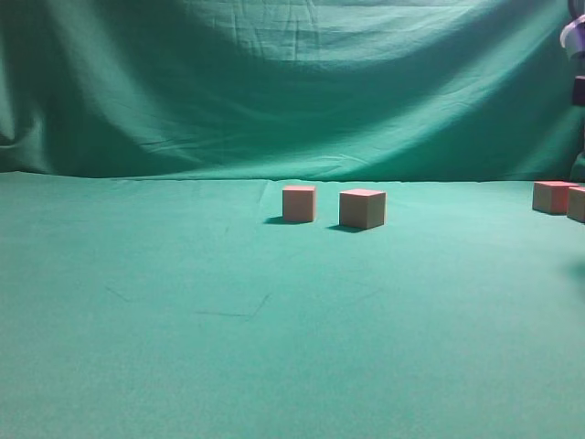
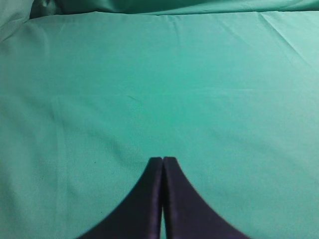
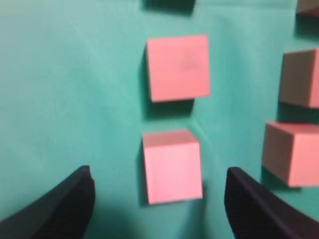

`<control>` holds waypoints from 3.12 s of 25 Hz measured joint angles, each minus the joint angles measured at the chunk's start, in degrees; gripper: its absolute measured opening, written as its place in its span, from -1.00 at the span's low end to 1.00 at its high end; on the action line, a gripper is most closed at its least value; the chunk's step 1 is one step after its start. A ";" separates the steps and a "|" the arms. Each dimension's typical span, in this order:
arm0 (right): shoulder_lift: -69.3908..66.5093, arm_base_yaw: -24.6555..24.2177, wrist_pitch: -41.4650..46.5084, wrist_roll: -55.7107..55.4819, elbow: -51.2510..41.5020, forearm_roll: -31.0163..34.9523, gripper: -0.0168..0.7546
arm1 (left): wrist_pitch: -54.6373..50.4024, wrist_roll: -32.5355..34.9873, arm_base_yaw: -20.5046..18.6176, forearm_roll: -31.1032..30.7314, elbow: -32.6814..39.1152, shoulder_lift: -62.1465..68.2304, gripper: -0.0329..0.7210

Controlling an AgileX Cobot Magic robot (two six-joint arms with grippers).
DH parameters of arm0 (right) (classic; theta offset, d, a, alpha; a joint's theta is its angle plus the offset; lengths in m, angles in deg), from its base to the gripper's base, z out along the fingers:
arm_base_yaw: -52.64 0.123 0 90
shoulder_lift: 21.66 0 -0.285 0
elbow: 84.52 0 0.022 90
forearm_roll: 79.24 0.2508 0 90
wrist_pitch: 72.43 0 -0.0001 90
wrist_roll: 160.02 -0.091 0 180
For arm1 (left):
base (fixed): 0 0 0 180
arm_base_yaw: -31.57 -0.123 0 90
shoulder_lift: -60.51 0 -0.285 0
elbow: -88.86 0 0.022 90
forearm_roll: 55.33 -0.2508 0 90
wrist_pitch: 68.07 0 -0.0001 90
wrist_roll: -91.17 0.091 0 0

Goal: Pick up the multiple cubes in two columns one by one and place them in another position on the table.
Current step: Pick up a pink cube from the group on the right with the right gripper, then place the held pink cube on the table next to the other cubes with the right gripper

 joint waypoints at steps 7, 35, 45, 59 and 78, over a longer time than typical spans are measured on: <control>-2.65 0.00 -3.73 0.00 0.00 -0.46 0.41 | 0.00 0.00 0.00 0.00 0.00 0.00 -0.91; 3.41 10.34 12.52 4.45 9.36 7.79 -0.29 | 0.00 0.00 0.00 0.00 0.00 0.00 -0.91; -4.80 28.72 20.31 5.28 39.09 8.55 -0.29 | 0.00 0.00 0.00 0.00 0.00 0.00 -0.91; -31.05 31.97 24.70 16.51 66.27 8.76 -0.29 | 0.00 0.00 0.00 0.00 0.00 0.00 -0.91; -35.91 31.97 19.43 8.19 66.61 9.80 -0.29 | 0.00 0.00 0.00 0.00 0.00 0.00 -0.91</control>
